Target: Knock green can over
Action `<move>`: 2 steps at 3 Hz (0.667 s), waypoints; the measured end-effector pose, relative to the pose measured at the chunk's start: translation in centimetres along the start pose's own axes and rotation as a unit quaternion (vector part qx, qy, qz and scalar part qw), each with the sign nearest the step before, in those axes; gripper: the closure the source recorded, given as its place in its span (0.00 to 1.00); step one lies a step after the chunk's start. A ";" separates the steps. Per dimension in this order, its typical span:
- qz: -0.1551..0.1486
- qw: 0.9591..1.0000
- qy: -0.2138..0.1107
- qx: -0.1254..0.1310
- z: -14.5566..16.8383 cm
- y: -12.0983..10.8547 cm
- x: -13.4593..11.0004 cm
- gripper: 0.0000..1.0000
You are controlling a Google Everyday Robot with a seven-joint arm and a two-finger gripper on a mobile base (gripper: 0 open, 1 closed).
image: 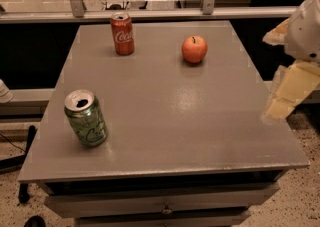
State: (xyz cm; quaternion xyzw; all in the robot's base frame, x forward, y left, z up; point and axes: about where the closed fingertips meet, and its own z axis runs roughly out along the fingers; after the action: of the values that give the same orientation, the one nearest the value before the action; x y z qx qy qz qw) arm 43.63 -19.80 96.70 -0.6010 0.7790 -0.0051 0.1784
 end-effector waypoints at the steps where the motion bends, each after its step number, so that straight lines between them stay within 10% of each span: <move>1: 0.019 0.996 -0.087 -0.028 2.9 2.2 -4.0 0.00; 2: 0.035 0.981 -0.174 -0.074 8.4 5.6 -7.5 0.00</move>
Offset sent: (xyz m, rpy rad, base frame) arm -0.0181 0.2870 -0.0647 1.2299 0.1103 0.1313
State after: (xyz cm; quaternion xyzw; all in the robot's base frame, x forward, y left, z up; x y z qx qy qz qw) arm 42.38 -9.44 89.64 -0.5766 0.7550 0.1631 0.2662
